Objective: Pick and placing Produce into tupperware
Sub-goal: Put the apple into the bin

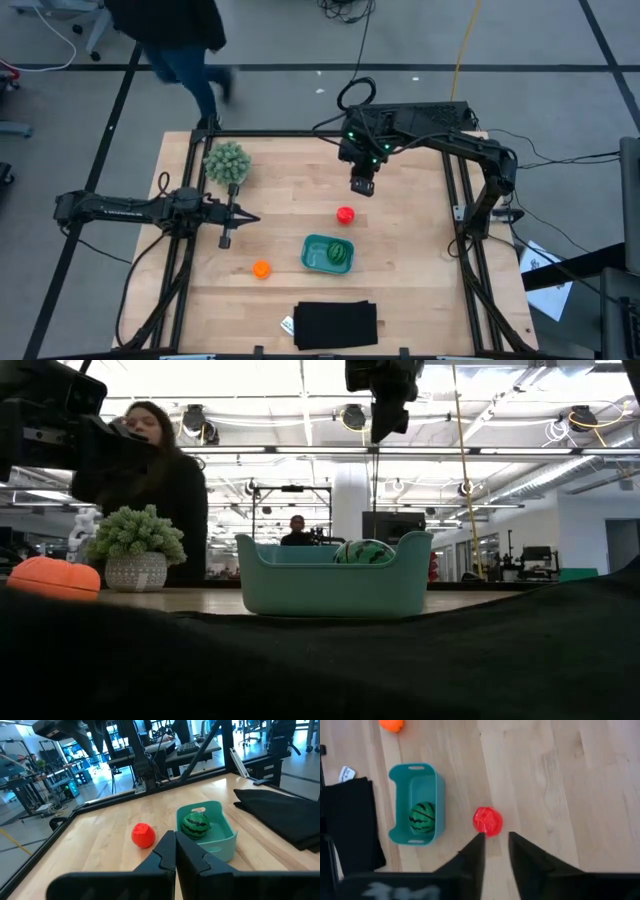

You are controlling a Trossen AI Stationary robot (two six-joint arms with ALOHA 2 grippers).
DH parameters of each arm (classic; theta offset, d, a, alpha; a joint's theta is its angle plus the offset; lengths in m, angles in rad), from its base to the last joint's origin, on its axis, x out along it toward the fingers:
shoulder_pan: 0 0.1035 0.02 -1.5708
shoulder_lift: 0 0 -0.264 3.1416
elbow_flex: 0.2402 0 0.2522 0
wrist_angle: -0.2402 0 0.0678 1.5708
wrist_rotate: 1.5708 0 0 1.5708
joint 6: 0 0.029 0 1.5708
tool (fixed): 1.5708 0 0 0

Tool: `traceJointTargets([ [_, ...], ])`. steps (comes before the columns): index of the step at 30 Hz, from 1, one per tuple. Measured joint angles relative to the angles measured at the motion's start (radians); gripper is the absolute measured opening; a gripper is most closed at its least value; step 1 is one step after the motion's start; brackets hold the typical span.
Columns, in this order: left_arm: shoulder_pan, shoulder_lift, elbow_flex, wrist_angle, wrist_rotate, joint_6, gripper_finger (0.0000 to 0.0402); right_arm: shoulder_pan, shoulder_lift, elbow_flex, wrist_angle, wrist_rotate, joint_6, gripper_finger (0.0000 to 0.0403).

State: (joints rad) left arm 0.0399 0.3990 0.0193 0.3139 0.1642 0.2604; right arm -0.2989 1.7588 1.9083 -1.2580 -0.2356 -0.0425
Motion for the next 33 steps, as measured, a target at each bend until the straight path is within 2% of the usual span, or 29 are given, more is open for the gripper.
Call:
traceJointTargets([
  [6,0.000,0.000,0.000,-0.005,0.000,0.000,0.0001,0.009,0.000,0.000,0.037,0.001,0.002,0.0194],
  [11,0.000,0.000,0.000,-0.008,0.000,-0.001,0.0001,0.018,0.009,0.000,0.044,0.010,0.028,0.0249],
  [17,0.000,0.000,0.000,-0.024,-0.002,0.000,0.0001,0.073,0.076,-0.002,0.039,0.110,0.004,0.0279],
  [27,0.000,0.000,0.000,-0.028,-0.002,-0.001,0.0001,0.118,0.206,-0.003,0.023,0.112,-0.029,0.0307],
  [33,0.000,0.000,0.000,-0.038,-0.002,-0.005,0.0001,0.117,0.217,-0.034,0.039,0.112,-0.025,0.0319],
])
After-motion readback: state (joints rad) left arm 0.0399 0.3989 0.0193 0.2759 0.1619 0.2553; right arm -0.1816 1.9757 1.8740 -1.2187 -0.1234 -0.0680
